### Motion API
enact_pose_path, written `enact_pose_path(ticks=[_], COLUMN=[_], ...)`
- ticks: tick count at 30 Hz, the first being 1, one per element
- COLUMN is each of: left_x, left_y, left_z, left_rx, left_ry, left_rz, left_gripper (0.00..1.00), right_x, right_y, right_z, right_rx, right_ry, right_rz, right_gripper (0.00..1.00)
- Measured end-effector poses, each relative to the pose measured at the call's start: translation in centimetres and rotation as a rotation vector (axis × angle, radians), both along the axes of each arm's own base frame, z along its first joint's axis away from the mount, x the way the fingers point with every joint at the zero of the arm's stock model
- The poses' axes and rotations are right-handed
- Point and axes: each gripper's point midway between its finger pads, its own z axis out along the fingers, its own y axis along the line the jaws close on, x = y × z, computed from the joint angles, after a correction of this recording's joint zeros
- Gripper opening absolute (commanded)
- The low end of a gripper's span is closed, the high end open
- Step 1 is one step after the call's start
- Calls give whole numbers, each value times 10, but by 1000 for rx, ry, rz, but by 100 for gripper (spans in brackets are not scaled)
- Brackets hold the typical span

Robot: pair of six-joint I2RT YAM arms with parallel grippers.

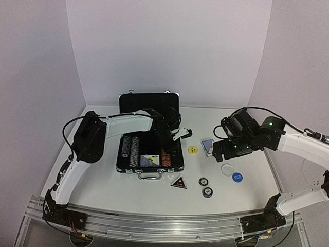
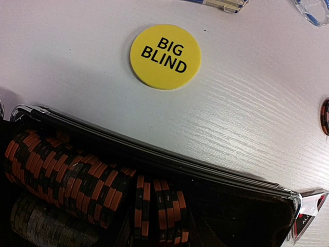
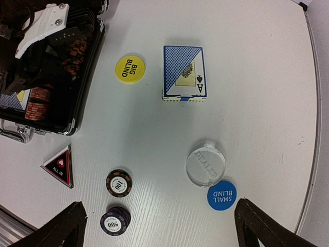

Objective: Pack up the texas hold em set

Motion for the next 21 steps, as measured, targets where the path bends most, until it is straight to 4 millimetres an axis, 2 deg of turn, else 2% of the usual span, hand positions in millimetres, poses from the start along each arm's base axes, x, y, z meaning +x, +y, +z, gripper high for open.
enact_pose_path(ticks=[7, 14, 21], left_x=[0, 1, 1], left_y=[1, 2, 2], left_z=[0, 0, 3], left_rx=[11, 38, 51], left_ry=[-13, -41, -57], left_rz=[-4, -8, -9], left_gripper=[30, 34, 31], right_x=[0, 0, 0], right_y=[1, 2, 4], right_z=[-2, -8, -10], right_rx=[-9, -29, -34], right_ry=[4, 20, 31], right_rz=[11, 29, 46], right_gripper=[97, 97, 97])
